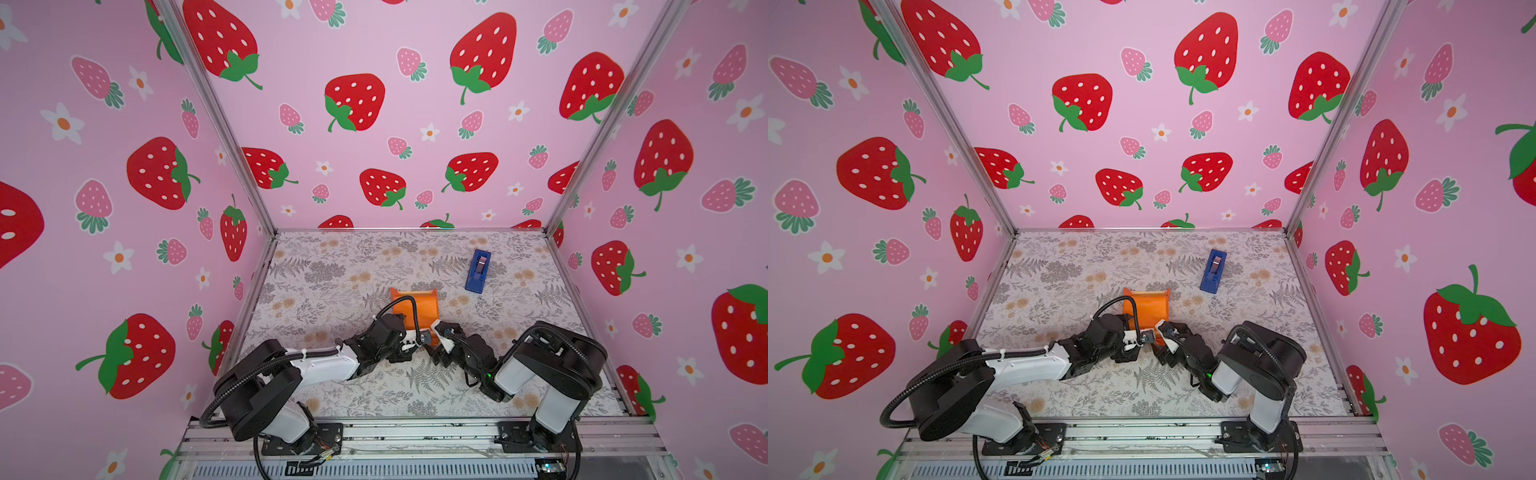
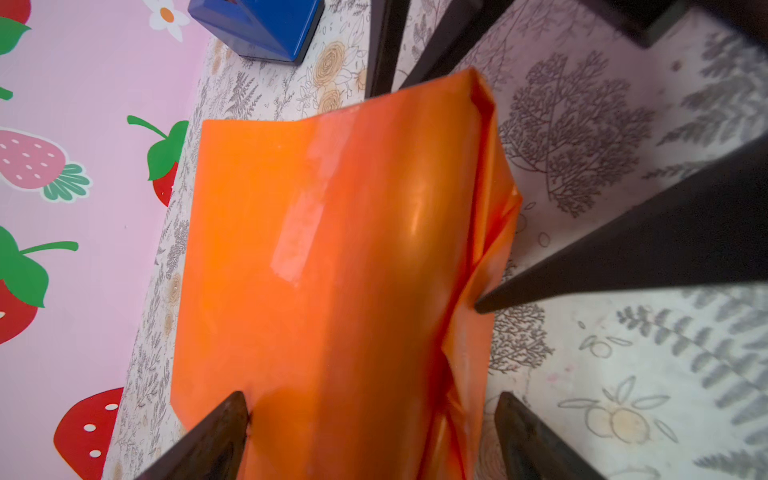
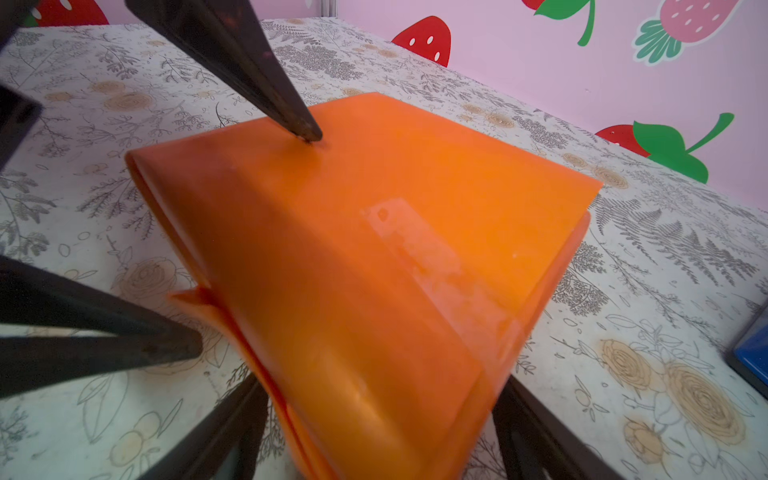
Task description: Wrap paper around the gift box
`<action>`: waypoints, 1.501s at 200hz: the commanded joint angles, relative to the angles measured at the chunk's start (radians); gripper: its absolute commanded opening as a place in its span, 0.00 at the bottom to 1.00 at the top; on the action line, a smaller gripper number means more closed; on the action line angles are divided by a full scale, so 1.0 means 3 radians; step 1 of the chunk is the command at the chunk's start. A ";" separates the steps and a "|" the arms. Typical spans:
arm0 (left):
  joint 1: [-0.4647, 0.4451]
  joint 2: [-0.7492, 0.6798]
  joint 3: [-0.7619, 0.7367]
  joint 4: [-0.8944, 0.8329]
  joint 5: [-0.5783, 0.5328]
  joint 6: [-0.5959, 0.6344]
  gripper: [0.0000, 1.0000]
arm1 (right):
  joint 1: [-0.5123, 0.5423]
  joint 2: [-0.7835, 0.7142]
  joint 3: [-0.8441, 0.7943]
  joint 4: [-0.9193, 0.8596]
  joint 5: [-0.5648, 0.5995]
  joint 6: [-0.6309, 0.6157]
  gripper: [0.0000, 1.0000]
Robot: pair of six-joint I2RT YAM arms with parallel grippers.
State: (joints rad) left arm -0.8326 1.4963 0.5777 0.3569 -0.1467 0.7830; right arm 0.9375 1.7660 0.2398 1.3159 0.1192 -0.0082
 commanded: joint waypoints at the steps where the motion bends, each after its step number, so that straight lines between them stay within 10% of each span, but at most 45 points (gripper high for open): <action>1: 0.0043 0.0054 -0.0044 0.0263 -0.0023 0.0060 0.90 | -0.0019 0.0040 0.0037 0.0027 -0.0014 0.0027 0.86; 137: 0.0211 0.0032 0.0022 -0.0094 0.0509 -0.0067 0.70 | -0.0041 -0.0090 0.0070 -0.0141 -0.0013 0.0089 0.87; 300: 0.0219 0.0000 0.0063 -0.0228 0.0560 -0.0089 0.71 | -0.0068 -0.0285 0.0228 -0.0421 0.0211 0.0384 1.00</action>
State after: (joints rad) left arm -0.7685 1.4963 0.5827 0.3843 -0.0193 0.7593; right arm 0.9207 1.6650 0.2813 1.1900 0.1616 0.0910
